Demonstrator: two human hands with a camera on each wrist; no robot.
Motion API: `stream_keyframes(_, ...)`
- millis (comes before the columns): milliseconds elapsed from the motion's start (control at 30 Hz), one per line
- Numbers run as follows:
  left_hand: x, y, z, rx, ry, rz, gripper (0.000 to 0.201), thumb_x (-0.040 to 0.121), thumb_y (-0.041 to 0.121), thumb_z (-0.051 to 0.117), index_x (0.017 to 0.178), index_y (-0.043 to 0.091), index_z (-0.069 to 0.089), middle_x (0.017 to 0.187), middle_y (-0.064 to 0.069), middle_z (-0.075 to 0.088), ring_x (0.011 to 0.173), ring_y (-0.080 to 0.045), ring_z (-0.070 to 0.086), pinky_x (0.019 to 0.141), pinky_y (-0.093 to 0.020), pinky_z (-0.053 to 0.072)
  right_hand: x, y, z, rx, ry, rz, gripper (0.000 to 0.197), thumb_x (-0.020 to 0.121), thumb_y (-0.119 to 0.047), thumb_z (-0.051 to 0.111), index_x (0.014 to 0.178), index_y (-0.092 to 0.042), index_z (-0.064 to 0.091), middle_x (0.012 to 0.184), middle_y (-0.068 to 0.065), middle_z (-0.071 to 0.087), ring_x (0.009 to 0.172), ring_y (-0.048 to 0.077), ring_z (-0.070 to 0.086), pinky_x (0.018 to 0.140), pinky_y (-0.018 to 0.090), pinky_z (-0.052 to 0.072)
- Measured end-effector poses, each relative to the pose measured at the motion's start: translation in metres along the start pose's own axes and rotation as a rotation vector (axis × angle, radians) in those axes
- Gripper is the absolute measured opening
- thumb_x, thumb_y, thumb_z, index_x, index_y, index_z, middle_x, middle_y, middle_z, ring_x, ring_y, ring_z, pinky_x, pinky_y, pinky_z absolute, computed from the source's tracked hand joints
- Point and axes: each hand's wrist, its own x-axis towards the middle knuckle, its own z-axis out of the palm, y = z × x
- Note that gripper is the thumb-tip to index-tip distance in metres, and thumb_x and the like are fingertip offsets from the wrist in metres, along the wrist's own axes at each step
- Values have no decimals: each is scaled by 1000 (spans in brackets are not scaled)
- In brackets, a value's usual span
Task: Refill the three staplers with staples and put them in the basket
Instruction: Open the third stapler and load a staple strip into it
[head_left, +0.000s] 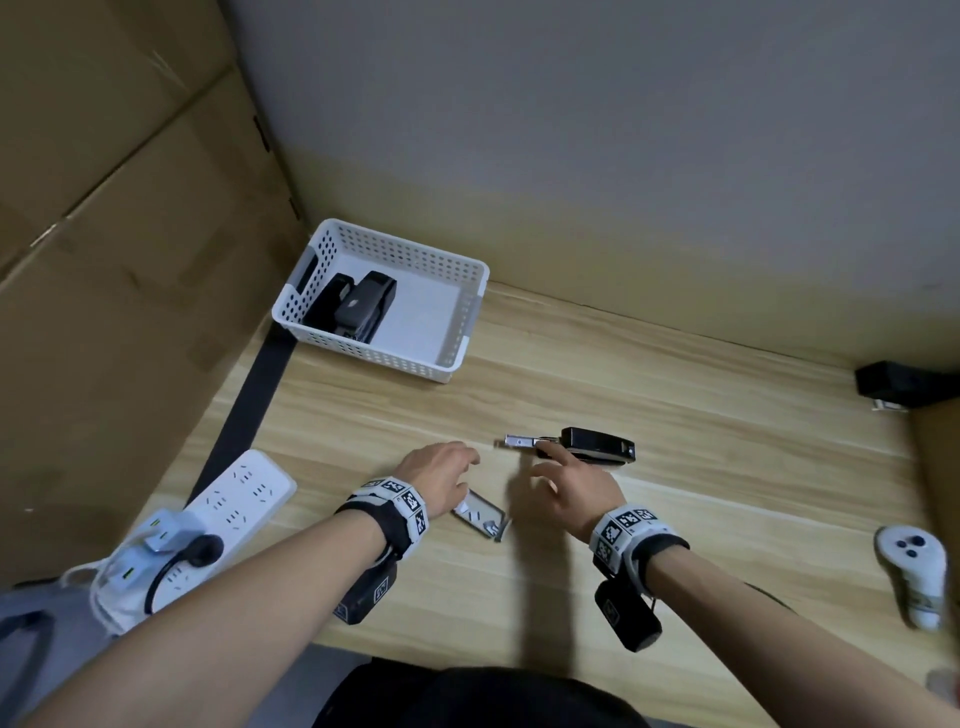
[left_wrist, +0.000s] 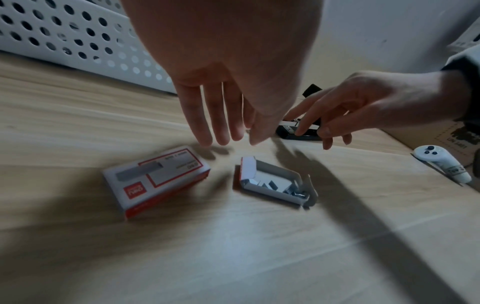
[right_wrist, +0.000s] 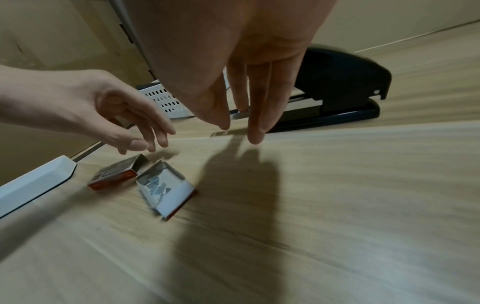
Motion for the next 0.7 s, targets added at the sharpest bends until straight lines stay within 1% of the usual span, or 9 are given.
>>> stream_keyframes(100, -3, 1, 6, 32, -132, 68, 58, 81, 34, 73, 134, 26, 50, 126, 7, 51, 111, -17, 55, 83, -33, 46, -11, -3, 0, 67, 49, -41, 28, 90, -29, 48, 115, -29, 62, 146, -7, 41, 87, 25, 66, 67, 33, 49)
stream_keyframes(167, -6, -2, 12, 117, -183, 122, 60, 78, 28, 77, 132, 23, 51, 123, 3, 46, 109, -20, 52, 78, -34, 45, -15, -9, 4, 132, 59, -97, 24, 90, -31, 50, 110, -28, 63, 132, -8, 51, 83, 20, 64, 67, 32, 50)
stream_keyframes(233, -7, -7, 21, 140, -156, 141, 51, 81, 14, 72, 127, 20, 53, 118, 0, 45, 108, -23, 53, 74, -36, 46, -16, -18, 13, 159, 51, -138, 20, 90, -35, 52, 106, -29, 63, 117, -9, 55, 79, 17, 63, 68, 34, 52)
stream_keyframes(300, -11, -11, 29, 128, -110, 137, 41, 84, 9, 66, 122, 19, 57, 115, -1, 45, 104, -25, 55, 73, -38, 46, -16, -30, 24, 165, 24, -146, 18, 89, -35, 54, 103, -28, 63, 111, -8, 56, 78, 19, 62, 69, 36, 52)
stream_keyframes(400, -18, -13, 42, 105, -48, 127, 25, 87, 13, 62, 111, 19, 59, 110, -1, 45, 100, -25, 57, 72, -40, 47, -14, -44, 39, 180, -38, -128, 17, 87, -33, 55, 101, -25, 63, 105, -3, 57, 84, 26, 61, 69, 39, 51)
stream_keyframes(467, -21, -13, 49, 62, -31, 119, 19, 88, 16, 62, 107, 18, 59, 108, -1, 44, 100, -24, 56, 68, -39, 43, -13, -49, 47, 155, -51, -110, 17, 89, -34, 55, 102, -26, 62, 102, -3, 56, 87, 27, 61, 68, 38, 50)
stream_keyframes(533, -23, -13, 53, 23, -17, 117, 20, 88, 18, 63, 107, 17, 59, 107, -1, 44, 98, -23, 55, 67, -38, 43, -12, -50, 55, 146, -38, -94, 19, 90, -38, 53, 103, -27, 61, 99, -3, 55, 86, 27, 62, 65, 36, 49)
stream_keyframes(600, -25, -12, 55, 7, -5, 106, 21, 88, 18, 64, 108, 17, 58, 108, -1, 44, 99, -23, 55, 70, -39, 45, -10, -52, 59, 133, -20, -77, 23, 92, -44, 50, 103, -26, 60, 97, -3, 53, 83, 27, 61, 63, 35, 47)
stream_keyframes(700, -28, -9, 57, -1, 9, 86, 24, 88, 21, 66, 110, 17, 58, 109, -2, 45, 100, -23, 55, 73, -39, 44, -6, -54, 59, 94, -21, -74, 30, 92, -52, 49, 103, -26, 60, 97, -2, 54, 83, 27, 61, 62, 35, 47)
